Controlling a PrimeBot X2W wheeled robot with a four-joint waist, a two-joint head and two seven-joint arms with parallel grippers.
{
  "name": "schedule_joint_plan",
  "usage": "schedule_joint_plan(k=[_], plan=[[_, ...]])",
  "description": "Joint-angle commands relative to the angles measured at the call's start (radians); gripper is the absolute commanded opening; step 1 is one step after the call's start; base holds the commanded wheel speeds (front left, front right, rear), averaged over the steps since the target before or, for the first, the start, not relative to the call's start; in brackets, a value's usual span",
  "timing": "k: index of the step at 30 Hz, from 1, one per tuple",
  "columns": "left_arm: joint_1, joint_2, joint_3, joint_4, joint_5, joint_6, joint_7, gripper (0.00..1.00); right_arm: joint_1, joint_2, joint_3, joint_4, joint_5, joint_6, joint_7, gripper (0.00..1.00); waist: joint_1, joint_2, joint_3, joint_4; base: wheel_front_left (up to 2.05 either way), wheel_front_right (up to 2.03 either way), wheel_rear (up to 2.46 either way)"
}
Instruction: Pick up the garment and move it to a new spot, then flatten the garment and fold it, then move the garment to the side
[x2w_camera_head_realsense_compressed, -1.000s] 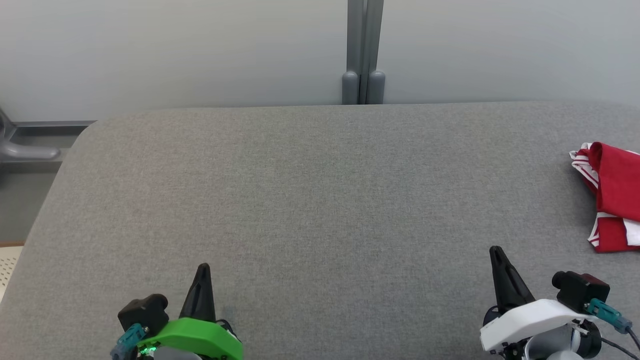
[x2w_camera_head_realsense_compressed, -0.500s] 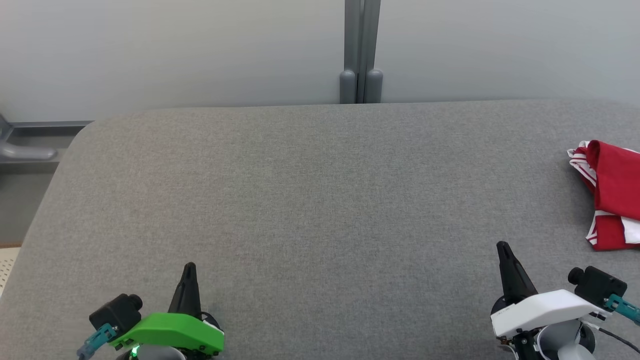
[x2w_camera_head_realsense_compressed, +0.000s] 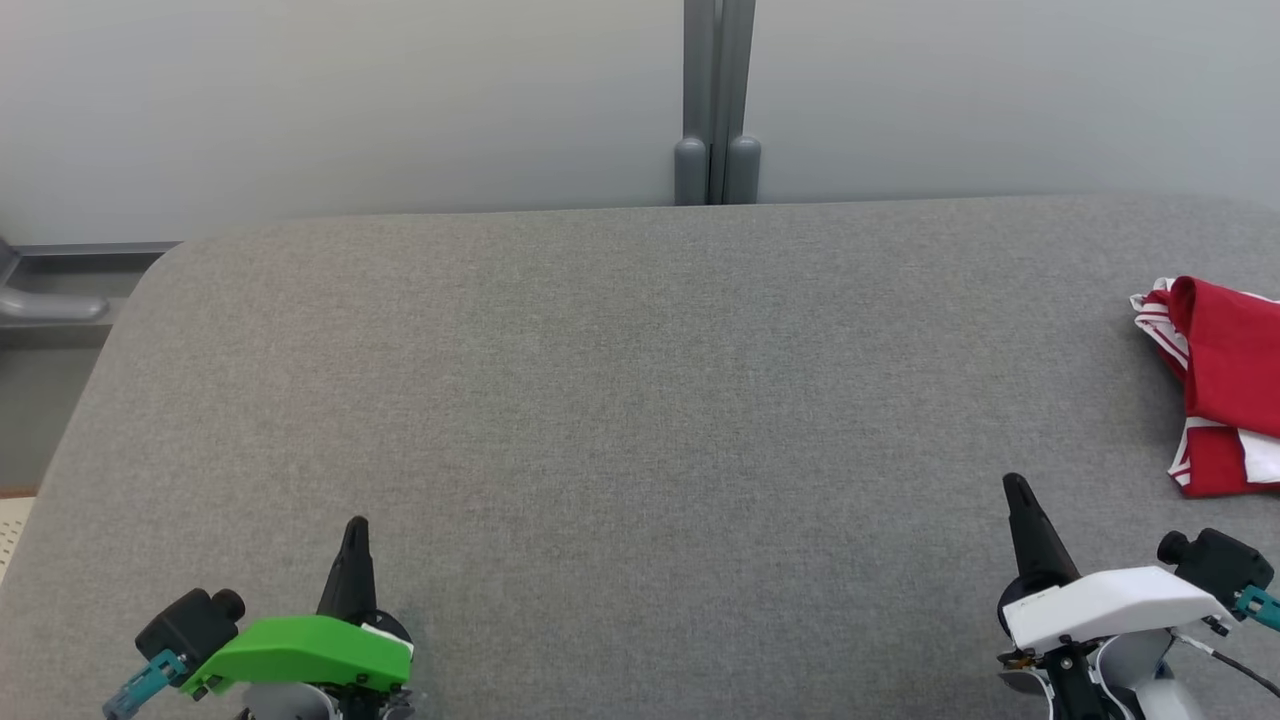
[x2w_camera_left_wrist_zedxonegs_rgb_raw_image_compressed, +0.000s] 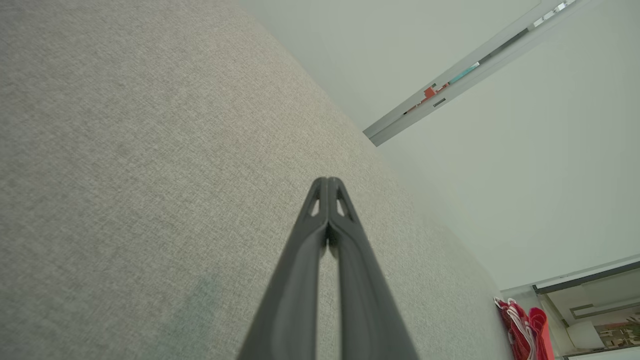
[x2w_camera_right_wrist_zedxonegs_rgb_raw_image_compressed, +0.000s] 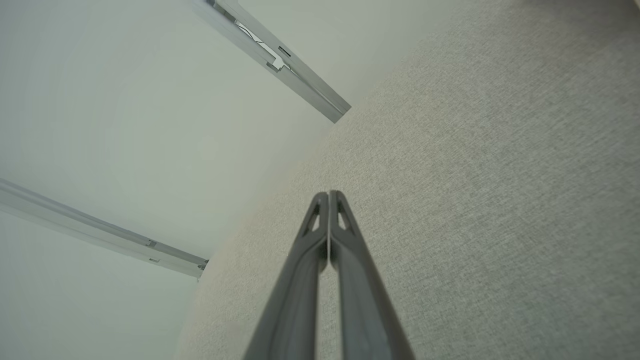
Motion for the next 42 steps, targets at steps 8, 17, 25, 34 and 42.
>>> schedule_joint_plan(k=[8,17,25,34,42], plan=[[-0.037,0.003,0.034,-0.020,-0.105,-0.021,0.029,0.00,-0.036,-0.009,-0.014,-0.005,0.114,0.000,0.023,0.00,0.0000,0.0000,0.002,-0.004,0.00,0.00,0.00],[-0.040,0.003,0.062,-0.027,-0.193,-0.035,0.056,0.00,-0.046,-0.010,-0.025,0.001,0.212,-0.001,0.043,0.00,0.0000,0.0000,0.004,-0.007,0.00,0.00,0.00],[-0.044,0.003,0.086,-0.032,-0.267,-0.046,0.079,0.00,-0.054,-0.010,-0.034,0.005,0.291,-0.001,0.059,0.00,0.0000,0.0000,0.006,-0.011,0.00,0.00,0.00],[-0.049,0.003,0.109,-0.037,-0.341,-0.059,0.101,0.00,-0.063,-0.010,-0.044,0.010,0.373,-0.001,0.077,0.00,0.0000,0.0000,0.008,-0.015,0.00,0.00,0.00],[-0.051,0.002,0.129,-0.041,-0.405,-0.069,0.121,0.00,-0.068,-0.010,-0.054,0.014,0.442,-0.001,0.092,0.00,0.0000,0.0000,0.009,-0.018,0.00,0.00,0.00]])
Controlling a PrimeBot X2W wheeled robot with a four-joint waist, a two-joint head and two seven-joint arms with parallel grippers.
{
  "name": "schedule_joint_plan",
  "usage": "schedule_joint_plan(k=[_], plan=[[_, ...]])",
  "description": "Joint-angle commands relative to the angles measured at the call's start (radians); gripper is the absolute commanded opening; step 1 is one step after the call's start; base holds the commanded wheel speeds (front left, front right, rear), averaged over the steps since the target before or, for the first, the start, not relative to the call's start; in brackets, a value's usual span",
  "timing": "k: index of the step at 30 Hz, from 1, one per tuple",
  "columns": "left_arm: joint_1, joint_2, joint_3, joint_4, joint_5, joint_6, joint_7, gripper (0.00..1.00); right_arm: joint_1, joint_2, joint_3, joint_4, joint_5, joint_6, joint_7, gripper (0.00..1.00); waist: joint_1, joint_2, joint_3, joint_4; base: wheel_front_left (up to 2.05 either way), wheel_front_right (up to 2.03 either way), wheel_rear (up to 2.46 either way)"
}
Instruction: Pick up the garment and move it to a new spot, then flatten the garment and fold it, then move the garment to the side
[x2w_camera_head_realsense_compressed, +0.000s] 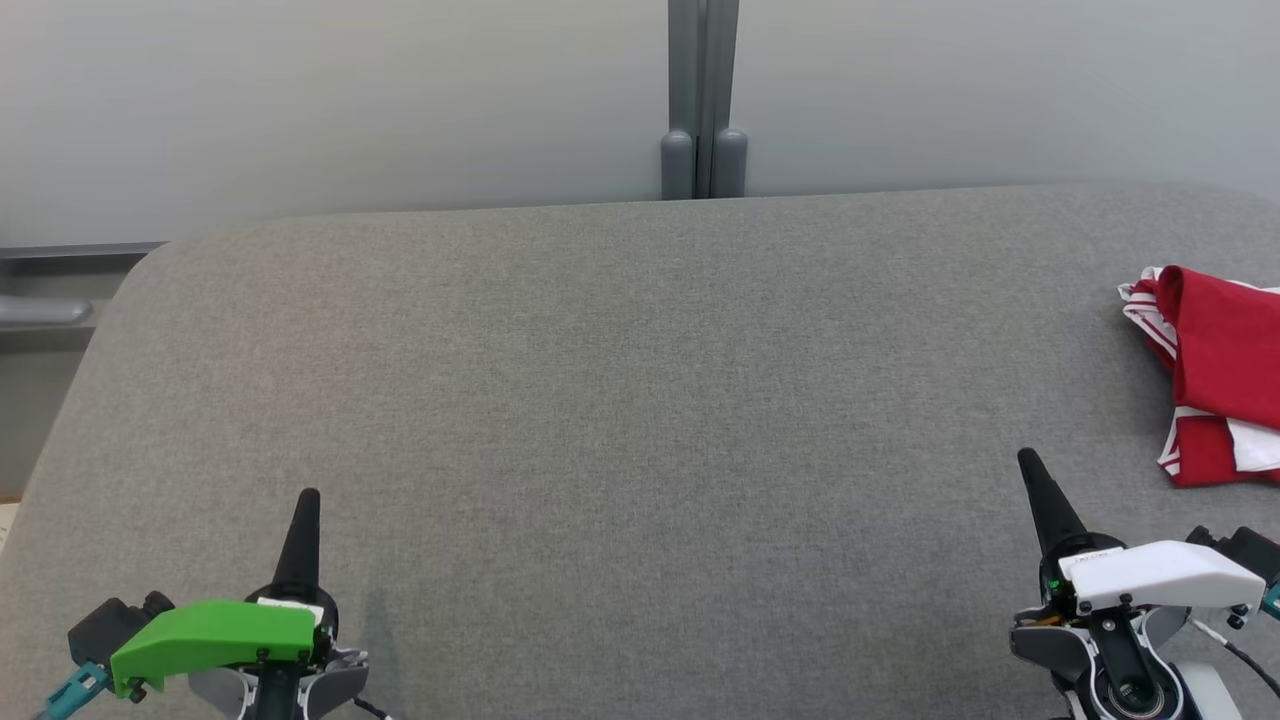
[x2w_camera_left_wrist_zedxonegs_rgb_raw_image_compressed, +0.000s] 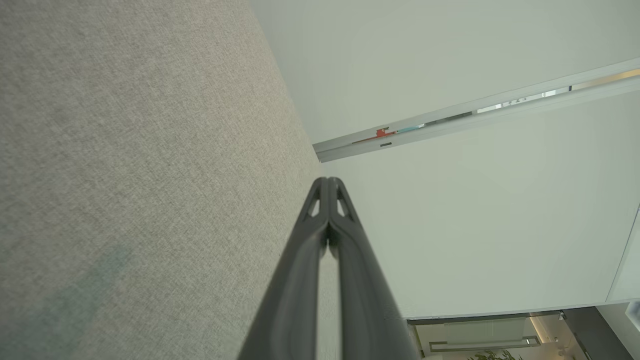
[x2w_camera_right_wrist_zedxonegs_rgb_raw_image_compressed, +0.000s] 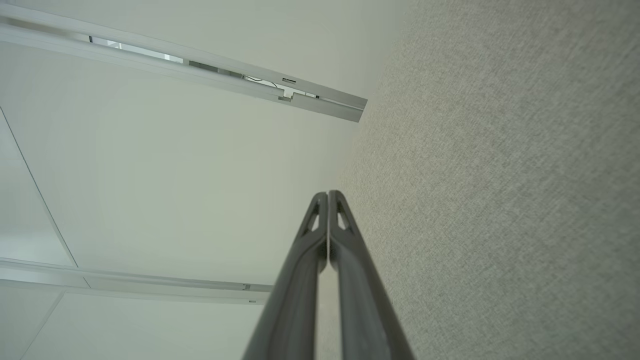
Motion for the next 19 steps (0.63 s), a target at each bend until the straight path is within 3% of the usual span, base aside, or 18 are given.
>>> schedule_joint_plan(k=[1,19], plan=[[-0.026,0.002,0.008,-0.009,-0.024,-0.008,0.007,0.00,-0.018,-0.006,-0.006,-0.002,0.026,0.000,0.007,0.00,0.0000,-0.0001,0.000,-0.001,0.00,0.00,0.00],[-0.029,0.002,0.049,-0.018,-0.149,-0.028,0.046,0.00,-0.030,-0.005,-0.024,0.006,0.161,0.000,0.037,0.00,0.0000,-0.0001,0.004,-0.008,0.00,0.00,0.00]])
